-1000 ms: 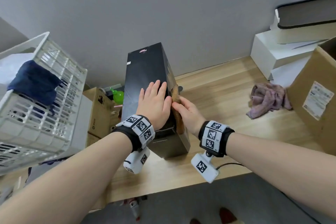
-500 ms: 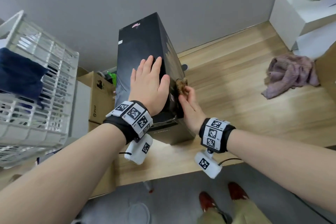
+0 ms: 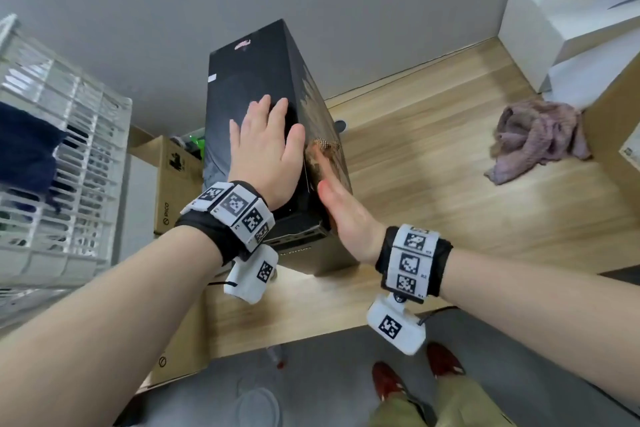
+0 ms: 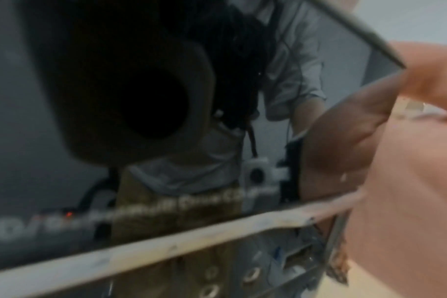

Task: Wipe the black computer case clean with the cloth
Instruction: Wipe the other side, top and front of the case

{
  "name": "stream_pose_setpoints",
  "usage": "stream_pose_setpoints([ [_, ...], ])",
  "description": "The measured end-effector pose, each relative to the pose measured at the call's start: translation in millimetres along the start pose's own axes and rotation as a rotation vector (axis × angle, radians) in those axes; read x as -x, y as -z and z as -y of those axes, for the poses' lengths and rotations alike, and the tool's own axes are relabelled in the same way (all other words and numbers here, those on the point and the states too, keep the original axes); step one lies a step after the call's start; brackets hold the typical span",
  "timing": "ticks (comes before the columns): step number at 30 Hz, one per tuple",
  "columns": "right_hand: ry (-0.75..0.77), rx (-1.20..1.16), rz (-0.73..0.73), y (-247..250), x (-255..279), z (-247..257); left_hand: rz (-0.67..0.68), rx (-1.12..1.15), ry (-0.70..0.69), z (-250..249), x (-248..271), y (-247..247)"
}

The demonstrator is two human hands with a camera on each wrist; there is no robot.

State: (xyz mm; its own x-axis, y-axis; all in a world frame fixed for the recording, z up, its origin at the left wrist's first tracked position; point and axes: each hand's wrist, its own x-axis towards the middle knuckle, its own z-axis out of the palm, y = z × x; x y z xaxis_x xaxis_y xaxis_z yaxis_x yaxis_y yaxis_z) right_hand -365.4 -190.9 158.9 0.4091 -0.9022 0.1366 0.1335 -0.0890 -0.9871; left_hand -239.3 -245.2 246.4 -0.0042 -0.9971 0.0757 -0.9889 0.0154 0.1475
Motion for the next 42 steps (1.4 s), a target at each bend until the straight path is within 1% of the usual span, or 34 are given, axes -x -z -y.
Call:
stream_pose_setpoints([
  [1, 0.037, 0.019, -0.005, -5, 0, -9, 0.014, 0.003, 0.007, 1, -1, -1],
  [2, 0.034, 0.024, -0.029, -9, -2, -19, 0.023, 0.001, 0.01, 2, -1, -1],
  [4, -0.048, 0.029, -0.086, -13, -7, -39, 0.03, -0.001, 0.018, 3, -3, -2],
  [6, -0.179, 0.045, -0.09, -10, -11, -55, 0.032, -0.006, 0.017, 2, -3, -2],
  [8, -0.357, 0.048, -0.062, -3, -13, -71, 0.03, -0.009, 0.016, 3, -3, -2],
  [10, -0.555, -0.069, -0.099, 5, -12, -88, 0.024, -0.006, 0.018, 3, -4, -2],
  [12, -0.701, -0.171, -0.176, 9, -13, -103, 0.023, 0.003, 0.022, 3, -3, -2],
  [14, -0.756, -0.163, -0.227, 13, -15, -117, 0.025, 0.019, 0.024, 3, -3, -2],
  [16, -0.762, -0.17, -0.243, 14, -16, -124, 0.024, 0.028, 0.025, 3, -4, -1],
  [18, -0.811, -0.215, -0.23, 14, -14, -120, 0.02, 0.034, 0.027, 3, -4, 0],
  [19, -0.797, -0.235, -0.207, 14, -9, -122, 0.018, 0.034, 0.026, 3, -4, 0],
  [21, -0.623, -0.284, -0.146, 10, -6, -163, 0.017, 0.033, 0.025, 3, -4, 0],
  [22, -0.575, -0.283, -0.175, 9, -7, -170, 0.017, 0.033, 0.024, 3, -4, -1],
  [23, -0.541, -0.291, -0.157, 3, -7, -154, 0.019, 0.033, 0.025, 3, -3, -1],
  [24, -0.5, -0.325, -0.098, -5, -9, -119, 0.02, 0.032, 0.026, 3, -3, -1],
  [25, -0.423, -0.301, -0.057, -8, -8, -75, 0.021, 0.031, 0.026, 3, -3, -1],
  [26, -0.341, -0.24, -0.057, -7, -11, -34, 0.021, 0.03, 0.024, 3, -3, -1],
  [27, -0.264, -0.198, -0.036, -8, -10, -7, 0.021, 0.032, 0.022, 3, -3, 0],
  [29, -0.123, -0.168, 0.027, -9, 1, 9, 0.022, 0.039, 0.019, 2, -3, 0],
  [30, -0.079, -0.145, 0.033, -9, 4, 6, 0.021, 0.041, 0.019, 2, -2, 0],
  [32, -0.052, -0.064, 0.023, -8, 3, -14, 0.017, 0.038, 0.019, 3, -2, -1],
  [34, -0.112, -0.052, -0.009, -5, -6, -36, 0.013, 0.035, 0.02, 3, -3, -2],
  [35, -0.162, -0.087, -0.045, -4, -10, -46, 0.011, 0.033, 0.018, 2, -3, -2],
  [36, -0.248, -0.132, -0.093, -1, -15, -64, 0.008, 0.03, 0.016, 2, -3, -2],
  [37, -0.369, -0.166, -0.134, 4, -19, -88, 0.007, 0.029, 0.015, 2, -3, -1],
  [39, -0.698, -0.238, -0.19, 12, -18, -125, 0.009, 0.038, 0.016, 2, -2, -1],
  [40, -0.828, -0.289, -0.171, 16, -14, -142, 0.009, 0.043, 0.016, 2, -2, -1],
  [41, -0.902, -0.338, -0.14, 19, -11, -155, 0.008, 0.044, 0.014, 2, -2, -1],
  [42, -0.913, -0.355, -0.129, 19, -8, -165, 0.007, 0.042, 0.012, 2, -1, 0],
])
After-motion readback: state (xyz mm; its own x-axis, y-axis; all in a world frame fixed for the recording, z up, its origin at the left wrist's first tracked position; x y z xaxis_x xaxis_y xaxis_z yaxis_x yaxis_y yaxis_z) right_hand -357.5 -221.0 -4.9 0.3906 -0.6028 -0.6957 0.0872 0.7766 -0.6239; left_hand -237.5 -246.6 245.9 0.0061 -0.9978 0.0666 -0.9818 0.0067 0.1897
